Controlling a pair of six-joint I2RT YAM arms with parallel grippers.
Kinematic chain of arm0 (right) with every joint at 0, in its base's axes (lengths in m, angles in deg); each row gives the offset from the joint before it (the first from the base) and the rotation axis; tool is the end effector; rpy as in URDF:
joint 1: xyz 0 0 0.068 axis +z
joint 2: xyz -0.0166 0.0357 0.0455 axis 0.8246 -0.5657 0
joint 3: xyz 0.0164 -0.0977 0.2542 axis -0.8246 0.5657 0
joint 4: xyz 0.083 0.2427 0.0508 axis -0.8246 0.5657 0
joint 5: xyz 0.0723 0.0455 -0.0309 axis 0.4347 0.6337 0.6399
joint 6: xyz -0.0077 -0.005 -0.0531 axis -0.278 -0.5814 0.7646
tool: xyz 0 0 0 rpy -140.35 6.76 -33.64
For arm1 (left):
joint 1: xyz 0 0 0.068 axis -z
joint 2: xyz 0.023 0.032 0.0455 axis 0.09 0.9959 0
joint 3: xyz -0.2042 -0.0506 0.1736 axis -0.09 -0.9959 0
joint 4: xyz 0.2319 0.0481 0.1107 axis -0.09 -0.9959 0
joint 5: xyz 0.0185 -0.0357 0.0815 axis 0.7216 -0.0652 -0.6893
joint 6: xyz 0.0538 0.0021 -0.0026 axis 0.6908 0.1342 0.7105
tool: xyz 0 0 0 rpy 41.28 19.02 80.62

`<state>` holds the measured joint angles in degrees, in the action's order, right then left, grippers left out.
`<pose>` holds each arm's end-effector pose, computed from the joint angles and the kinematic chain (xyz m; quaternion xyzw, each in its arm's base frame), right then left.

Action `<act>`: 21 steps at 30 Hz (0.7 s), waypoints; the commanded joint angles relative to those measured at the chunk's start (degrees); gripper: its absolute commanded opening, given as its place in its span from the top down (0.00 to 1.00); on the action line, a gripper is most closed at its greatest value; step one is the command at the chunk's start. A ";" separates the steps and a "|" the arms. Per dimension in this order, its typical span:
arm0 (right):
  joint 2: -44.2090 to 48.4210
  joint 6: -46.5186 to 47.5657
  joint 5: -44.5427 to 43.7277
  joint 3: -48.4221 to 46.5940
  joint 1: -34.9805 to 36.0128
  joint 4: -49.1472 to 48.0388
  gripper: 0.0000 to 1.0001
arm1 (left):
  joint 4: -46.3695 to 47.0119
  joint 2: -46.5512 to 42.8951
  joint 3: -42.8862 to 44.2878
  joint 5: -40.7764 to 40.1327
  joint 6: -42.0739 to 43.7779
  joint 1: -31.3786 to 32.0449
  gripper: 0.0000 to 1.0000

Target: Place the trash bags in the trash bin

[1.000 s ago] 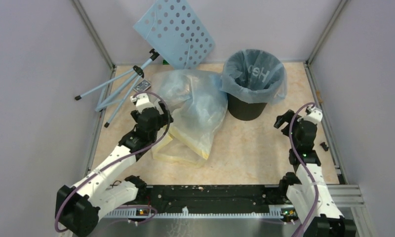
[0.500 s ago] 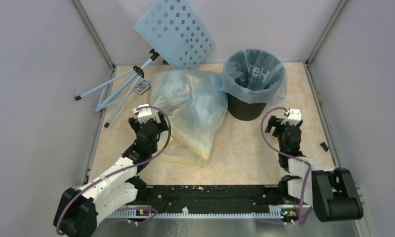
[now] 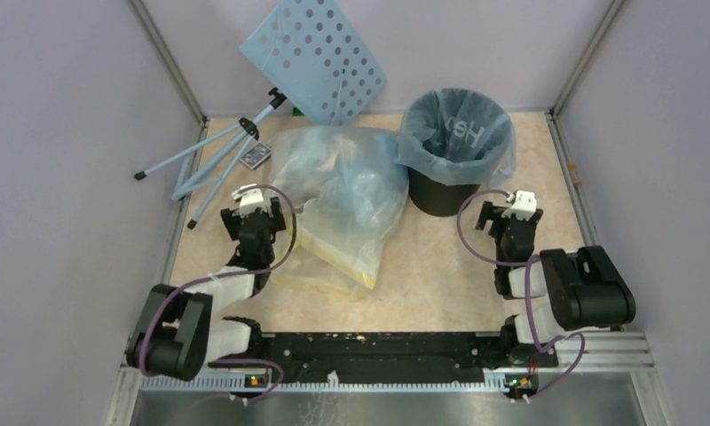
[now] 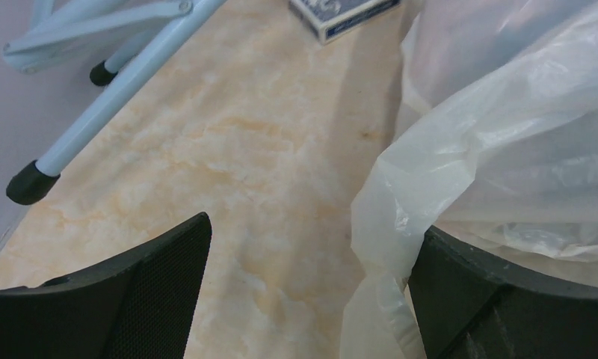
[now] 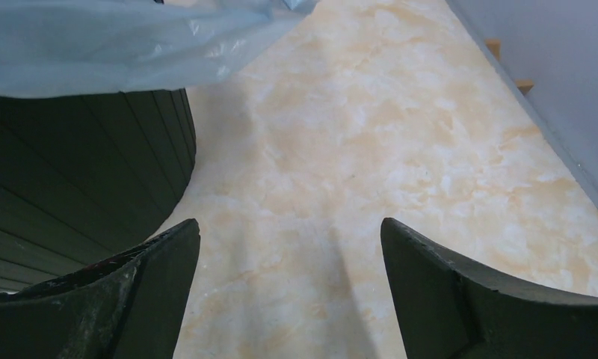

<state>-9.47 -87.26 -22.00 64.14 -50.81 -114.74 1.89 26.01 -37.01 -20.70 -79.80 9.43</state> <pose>0.2168 0.0080 0.1362 0.0670 0.7558 -0.0757 0.6469 0.2174 -0.0371 0.1785 -0.1092 0.7718 0.1110 0.6165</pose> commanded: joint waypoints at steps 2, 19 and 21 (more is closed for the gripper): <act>0.06 0.64 0.22 -1.54 0.54 -5.53 0.10 | 18.24 9.21 -2.79 8.30 4.83 -4.92 0.01; 0.08 0.68 0.16 -1.46 0.52 -5.58 0.09 | 34.40 22.75 -2.26 23.95 8.71 -9.49 0.01; 0.04 0.69 0.10 -1.45 0.50 -5.53 0.09 | 32.79 23.13 -1.10 23.83 8.93 -9.49 0.01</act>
<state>-9.44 -86.75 -22.00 64.12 -50.79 -116.27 32.32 48.82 -39.72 3.83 -70.03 0.34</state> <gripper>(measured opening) 0.909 0.987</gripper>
